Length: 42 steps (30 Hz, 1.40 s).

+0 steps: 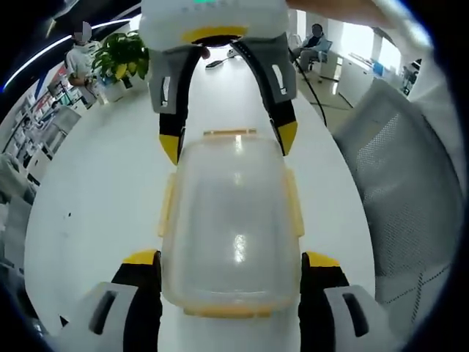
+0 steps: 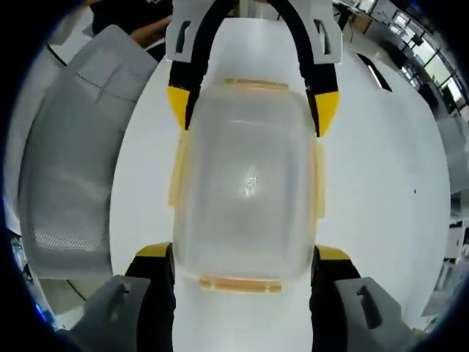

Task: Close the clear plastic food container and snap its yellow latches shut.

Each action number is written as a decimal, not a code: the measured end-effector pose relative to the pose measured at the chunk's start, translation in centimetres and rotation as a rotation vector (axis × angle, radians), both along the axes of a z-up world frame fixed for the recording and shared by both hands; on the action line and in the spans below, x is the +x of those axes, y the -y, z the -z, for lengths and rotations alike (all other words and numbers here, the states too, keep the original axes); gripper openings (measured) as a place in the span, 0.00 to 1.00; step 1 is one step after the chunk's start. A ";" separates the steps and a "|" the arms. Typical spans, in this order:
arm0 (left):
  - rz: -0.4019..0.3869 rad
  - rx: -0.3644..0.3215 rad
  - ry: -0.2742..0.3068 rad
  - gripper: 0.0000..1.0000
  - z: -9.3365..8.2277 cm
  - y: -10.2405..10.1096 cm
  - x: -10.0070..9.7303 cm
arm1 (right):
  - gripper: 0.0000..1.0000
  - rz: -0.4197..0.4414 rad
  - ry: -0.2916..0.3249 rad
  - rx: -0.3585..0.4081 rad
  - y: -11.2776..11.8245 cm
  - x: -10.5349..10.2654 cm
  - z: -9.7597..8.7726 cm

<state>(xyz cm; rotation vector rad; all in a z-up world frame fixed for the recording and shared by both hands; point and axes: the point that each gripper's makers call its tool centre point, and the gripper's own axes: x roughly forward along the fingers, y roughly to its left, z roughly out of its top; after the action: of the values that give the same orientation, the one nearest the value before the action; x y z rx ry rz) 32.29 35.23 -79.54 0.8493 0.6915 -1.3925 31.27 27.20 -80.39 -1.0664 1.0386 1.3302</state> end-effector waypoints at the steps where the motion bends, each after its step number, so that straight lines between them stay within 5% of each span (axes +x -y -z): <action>1: 0.001 0.003 0.001 0.73 0.0 0.0 0.3 | 0.72 0.001 0.001 0.002 0.0 0.3 0.0; 17: 0.003 0.021 -0.005 0.74 0.0 -0.3 4.7 | 0.73 0.010 0.006 0.031 -0.5 4.8 -0.1; 36: 0.020 0.032 0.003 0.75 -0.1 -0.7 5.2 | 0.74 0.005 0.044 0.047 -0.7 5.2 -0.2; 42: -0.044 -0.006 -0.004 0.77 -0.6 -0.9 5.4 | 0.70 0.066 0.047 0.071 -0.1 5.9 -1.1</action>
<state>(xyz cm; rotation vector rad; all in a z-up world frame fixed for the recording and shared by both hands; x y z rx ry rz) 37.66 36.16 -78.92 0.8224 0.7053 -1.3563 37.21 27.30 -79.27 -0.9973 0.9766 1.2747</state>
